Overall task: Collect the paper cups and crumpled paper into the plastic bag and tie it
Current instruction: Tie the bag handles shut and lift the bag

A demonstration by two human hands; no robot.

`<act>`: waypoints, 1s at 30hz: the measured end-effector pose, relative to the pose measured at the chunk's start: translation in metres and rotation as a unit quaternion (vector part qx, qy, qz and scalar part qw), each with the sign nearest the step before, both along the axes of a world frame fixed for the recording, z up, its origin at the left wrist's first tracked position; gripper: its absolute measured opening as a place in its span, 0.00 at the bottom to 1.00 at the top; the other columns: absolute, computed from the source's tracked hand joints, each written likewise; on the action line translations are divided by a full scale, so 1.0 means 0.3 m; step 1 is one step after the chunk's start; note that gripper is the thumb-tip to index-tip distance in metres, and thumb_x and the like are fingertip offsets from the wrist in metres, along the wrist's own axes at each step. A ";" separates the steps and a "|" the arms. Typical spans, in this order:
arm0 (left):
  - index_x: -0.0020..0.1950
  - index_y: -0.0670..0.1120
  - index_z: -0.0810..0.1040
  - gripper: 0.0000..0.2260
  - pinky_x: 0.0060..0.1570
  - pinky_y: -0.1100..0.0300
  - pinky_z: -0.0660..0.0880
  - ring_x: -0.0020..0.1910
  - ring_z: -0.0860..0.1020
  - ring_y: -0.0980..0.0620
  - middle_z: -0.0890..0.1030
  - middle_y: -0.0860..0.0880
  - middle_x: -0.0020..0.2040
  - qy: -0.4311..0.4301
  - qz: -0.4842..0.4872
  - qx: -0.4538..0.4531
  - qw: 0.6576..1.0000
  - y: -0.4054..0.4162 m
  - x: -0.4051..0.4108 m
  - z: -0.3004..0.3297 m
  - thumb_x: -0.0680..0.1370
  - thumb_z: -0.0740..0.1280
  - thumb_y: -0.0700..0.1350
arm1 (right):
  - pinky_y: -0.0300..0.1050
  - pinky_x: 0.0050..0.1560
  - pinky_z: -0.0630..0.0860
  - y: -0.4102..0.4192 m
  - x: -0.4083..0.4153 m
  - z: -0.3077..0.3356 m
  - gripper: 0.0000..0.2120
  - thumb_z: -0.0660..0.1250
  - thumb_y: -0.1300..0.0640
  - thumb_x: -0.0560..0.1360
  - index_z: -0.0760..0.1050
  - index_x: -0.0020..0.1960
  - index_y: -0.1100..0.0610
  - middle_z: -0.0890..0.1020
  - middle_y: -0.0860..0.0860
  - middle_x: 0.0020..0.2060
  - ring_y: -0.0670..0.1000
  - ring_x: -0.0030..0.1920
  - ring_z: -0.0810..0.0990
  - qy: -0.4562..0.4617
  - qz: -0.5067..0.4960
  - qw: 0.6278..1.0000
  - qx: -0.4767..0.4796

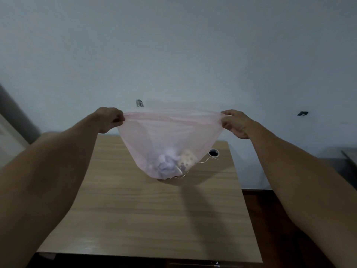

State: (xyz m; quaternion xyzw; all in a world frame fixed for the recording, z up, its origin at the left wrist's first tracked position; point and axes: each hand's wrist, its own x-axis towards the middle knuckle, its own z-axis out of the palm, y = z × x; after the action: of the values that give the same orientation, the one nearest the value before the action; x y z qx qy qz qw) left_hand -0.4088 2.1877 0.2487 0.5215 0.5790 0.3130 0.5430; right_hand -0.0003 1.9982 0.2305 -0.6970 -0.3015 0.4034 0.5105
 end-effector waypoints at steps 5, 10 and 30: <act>0.53 0.36 0.82 0.11 0.46 0.52 0.83 0.40 0.82 0.44 0.83 0.38 0.46 0.210 -0.028 0.128 0.969 -0.029 -0.012 -0.068 0.72 0.74 0.30 | 0.49 0.52 0.76 -0.016 0.000 -0.059 0.19 0.76 0.72 0.69 0.80 0.57 0.59 0.79 0.58 0.48 0.55 0.46 0.79 -0.215 0.060 0.975 -0.014; 0.50 0.35 0.80 0.06 0.34 0.57 0.83 0.30 0.84 0.51 0.83 0.38 0.39 0.123 0.021 0.102 0.987 -0.014 -0.048 -0.100 0.77 0.73 0.37 | 0.49 0.52 0.84 -0.012 0.021 -0.100 0.08 0.73 0.66 0.76 0.78 0.52 0.69 0.83 0.63 0.40 0.57 0.41 0.86 -0.139 0.013 0.990 0.010; 0.78 0.47 0.65 0.27 0.77 0.44 0.50 0.80 0.58 0.47 0.65 0.46 0.79 0.385 -0.270 0.523 0.712 -0.250 0.344 -0.369 0.82 0.59 0.58 | 0.43 0.22 0.75 0.046 -0.059 -0.157 0.07 0.57 0.67 0.76 0.72 0.43 0.65 0.80 0.62 0.33 0.53 0.21 0.78 -0.048 -0.198 0.970 -0.132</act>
State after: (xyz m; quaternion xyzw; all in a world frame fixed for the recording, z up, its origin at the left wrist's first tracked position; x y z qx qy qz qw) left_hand -0.3055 2.1129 0.1381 0.9313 0.3167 0.1784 -0.0244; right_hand -0.0180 2.0120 0.1835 -0.8227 -0.1257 0.2971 0.4682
